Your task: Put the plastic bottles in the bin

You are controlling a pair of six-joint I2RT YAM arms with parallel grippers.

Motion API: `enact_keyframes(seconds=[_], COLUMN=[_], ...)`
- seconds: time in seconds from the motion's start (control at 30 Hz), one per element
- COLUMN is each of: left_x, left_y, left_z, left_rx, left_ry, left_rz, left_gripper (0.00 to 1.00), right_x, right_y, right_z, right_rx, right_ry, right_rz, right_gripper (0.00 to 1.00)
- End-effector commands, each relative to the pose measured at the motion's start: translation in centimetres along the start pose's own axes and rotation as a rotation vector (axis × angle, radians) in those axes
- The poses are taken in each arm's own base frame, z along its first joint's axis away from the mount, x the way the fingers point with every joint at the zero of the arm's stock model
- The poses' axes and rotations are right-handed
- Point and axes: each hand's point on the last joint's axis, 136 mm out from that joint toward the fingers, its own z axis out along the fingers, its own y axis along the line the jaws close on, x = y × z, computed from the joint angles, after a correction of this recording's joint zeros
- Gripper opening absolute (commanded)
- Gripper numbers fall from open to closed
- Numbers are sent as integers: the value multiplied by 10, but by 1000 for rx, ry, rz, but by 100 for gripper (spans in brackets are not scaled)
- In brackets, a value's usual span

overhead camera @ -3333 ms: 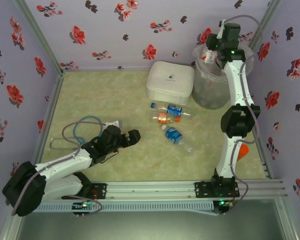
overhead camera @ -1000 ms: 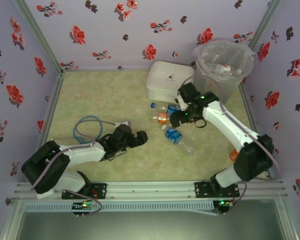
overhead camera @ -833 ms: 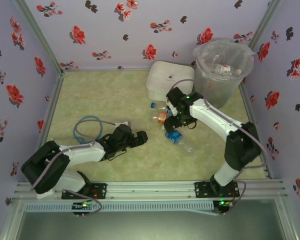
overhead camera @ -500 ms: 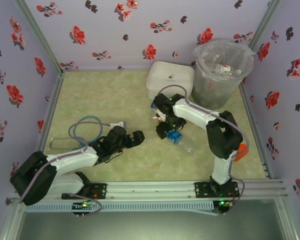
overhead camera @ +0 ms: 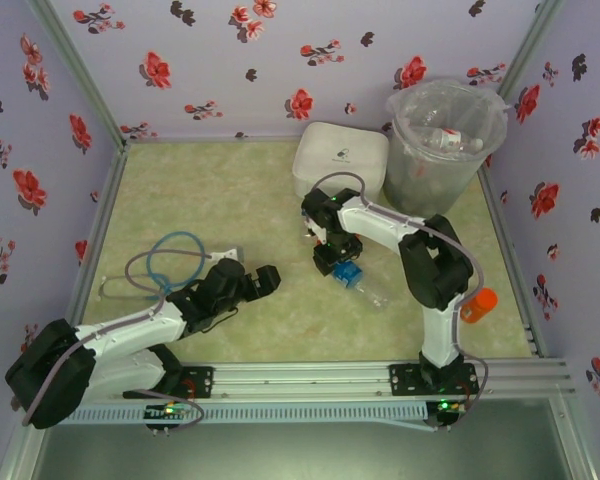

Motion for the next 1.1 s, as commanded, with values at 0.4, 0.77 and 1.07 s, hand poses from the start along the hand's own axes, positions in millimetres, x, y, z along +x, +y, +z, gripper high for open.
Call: enact_keyframes(seconds=[0.4,0.77,1.07], left_x=[-3,-8,-9], left_y=[9,1,-1], left_z=[-2,-2,-5], left_rx=[-22,-15,-8], left_ry=[-30,-35,-38], left_rz=[-22,-9,-19], left_gripper=[100,100,100], right_x=[0,18,-29], right_y=[-89,-254,-345], right_z=[-275,-465,-453], right_rx=[-31,46,152], right_ry=[-737,-1479,-1507], right_rz=[261,729,800], right_gripper=[37,0,0])
